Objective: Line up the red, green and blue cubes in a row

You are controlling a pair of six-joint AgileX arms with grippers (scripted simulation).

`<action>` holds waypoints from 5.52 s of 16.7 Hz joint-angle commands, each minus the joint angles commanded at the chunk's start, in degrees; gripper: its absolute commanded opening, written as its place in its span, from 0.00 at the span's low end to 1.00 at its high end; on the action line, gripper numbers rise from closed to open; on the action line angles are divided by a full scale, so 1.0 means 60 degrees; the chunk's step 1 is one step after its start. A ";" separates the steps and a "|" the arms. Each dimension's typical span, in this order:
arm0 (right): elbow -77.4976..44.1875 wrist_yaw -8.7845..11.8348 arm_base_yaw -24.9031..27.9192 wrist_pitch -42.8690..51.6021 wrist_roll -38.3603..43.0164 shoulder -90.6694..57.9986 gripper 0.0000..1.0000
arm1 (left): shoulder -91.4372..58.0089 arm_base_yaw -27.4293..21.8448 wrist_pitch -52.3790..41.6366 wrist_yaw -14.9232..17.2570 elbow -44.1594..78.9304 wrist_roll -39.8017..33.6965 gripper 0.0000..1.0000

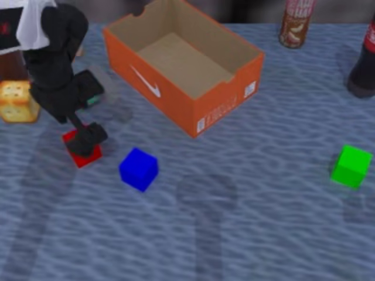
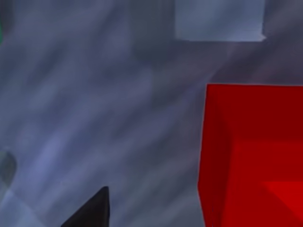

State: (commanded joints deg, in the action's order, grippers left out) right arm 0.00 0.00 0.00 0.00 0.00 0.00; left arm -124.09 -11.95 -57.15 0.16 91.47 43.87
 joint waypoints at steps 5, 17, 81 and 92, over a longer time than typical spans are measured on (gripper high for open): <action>0.0000 0.0000 0.0000 0.0000 0.0000 0.0000 1.00 | -0.0550 -0.0003 0.1374 0.0005 -0.0860 0.0010 1.00; 0.0000 0.0000 0.0000 0.0000 0.0000 0.0000 1.00 | -0.0554 -0.0003 0.1380 0.0005 -0.0864 0.0010 0.32; 0.0000 0.0000 0.0000 0.0000 0.0000 0.0000 1.00 | 0.1353 -0.3587 0.1265 0.0149 -0.2556 0.2205 0.45; 0.0000 0.0000 0.0000 0.0000 0.0000 0.0000 1.00 | 0.1353 -0.3587 0.1265 0.0149 -0.2556 0.2205 1.00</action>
State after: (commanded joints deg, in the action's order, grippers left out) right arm 0.00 0.00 0.00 0.00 0.00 0.00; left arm -115.97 -33.48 -49.55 1.05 76.13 57.10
